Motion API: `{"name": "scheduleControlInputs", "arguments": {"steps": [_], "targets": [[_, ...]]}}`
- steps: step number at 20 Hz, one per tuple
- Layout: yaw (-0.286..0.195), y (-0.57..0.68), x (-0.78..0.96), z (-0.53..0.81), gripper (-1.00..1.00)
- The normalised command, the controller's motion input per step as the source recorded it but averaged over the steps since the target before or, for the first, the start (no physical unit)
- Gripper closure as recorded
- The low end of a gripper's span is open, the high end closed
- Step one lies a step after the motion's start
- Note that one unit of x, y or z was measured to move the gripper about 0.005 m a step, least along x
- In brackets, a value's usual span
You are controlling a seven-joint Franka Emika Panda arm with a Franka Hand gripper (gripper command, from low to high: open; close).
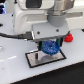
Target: Insert the blue gear onto the right peg, followed by the red gear
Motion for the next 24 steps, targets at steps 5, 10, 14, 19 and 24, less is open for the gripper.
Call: {"name": "scheduleControlInputs", "arguments": {"steps": [5, 10, 14, 19, 24], "targets": [[0.000, 0.08, 0.20, 0.35, 1.00], [0.000, 0.00, 0.08, 0.06, 1.00], [0.000, -0.01, 0.18, -0.03, 1.00], [0.000, -0.03, 0.20, -0.18, 1.00], [0.000, 0.00, 0.13, -0.26, 1.00]]}}
